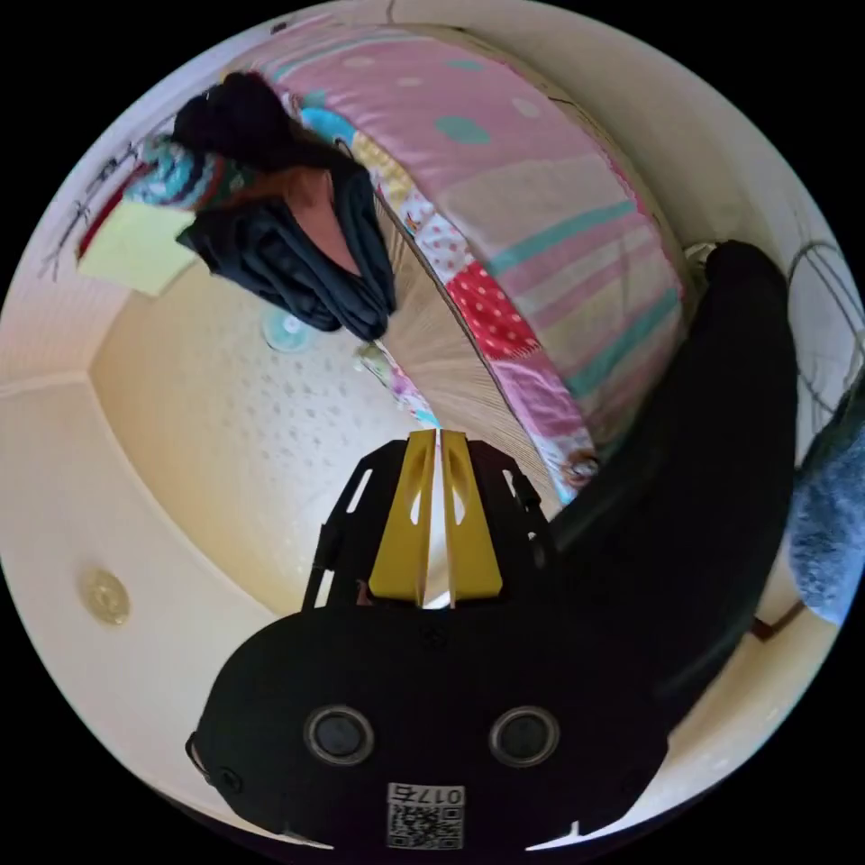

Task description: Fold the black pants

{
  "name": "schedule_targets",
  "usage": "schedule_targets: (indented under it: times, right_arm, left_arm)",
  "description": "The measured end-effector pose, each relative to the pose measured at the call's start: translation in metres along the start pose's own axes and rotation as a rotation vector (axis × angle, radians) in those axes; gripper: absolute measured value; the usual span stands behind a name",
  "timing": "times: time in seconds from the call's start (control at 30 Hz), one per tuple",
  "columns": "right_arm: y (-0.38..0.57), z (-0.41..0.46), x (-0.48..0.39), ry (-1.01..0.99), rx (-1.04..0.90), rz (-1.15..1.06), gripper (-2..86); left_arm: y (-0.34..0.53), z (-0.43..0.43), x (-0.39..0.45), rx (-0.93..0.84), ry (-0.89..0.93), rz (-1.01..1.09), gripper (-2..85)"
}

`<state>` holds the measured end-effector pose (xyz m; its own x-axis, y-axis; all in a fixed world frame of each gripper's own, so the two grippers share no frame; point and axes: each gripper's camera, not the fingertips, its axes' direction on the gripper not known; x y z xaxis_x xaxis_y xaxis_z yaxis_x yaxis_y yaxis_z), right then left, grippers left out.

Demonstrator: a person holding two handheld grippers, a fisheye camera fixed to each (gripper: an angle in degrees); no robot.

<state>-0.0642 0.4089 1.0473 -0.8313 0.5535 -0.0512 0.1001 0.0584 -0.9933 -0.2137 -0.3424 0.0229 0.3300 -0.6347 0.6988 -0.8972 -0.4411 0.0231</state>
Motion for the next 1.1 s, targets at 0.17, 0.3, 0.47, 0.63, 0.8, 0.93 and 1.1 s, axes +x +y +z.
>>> schedule_targets:
  times: [0.17,0.3,0.47,0.63,0.8,0.93,1.1]
  right_arm:
    - [-0.003,0.029,-0.022,-0.227,0.073,-0.102,2.4]
    - [0.000,0.072,-0.055,-0.283,0.061,-0.113,3.6]
    - [0.021,0.140,-0.130,0.097,-0.171,-0.343,4.3]
    - [0.089,0.243,-0.208,0.930,-0.419,-0.964,7.5]
    - [0.138,0.327,-0.186,1.409,-0.600,-1.256,11.6]
    - [0.161,0.362,-0.152,1.670,-0.639,-1.374,13.2]
    - [0.181,0.381,-0.099,1.910,-0.752,-1.475,11.3]
  left_arm:
    - [0.005,0.108,0.088,-0.199,-0.418,0.207,8.0]
    - [0.055,0.213,0.104,-0.268,-0.523,0.316,7.5]
    - [0.089,0.282,0.097,-0.360,-0.400,0.348,5.9]
    - [0.115,0.282,0.108,-0.212,-0.397,0.369,6.5]
    - [0.152,0.283,0.103,-0.087,-0.344,0.356,6.5]
    - [0.175,0.296,0.111,-0.084,-0.492,0.405,6.6]
    - [0.203,0.313,0.124,-0.074,-0.584,0.466,6.6]
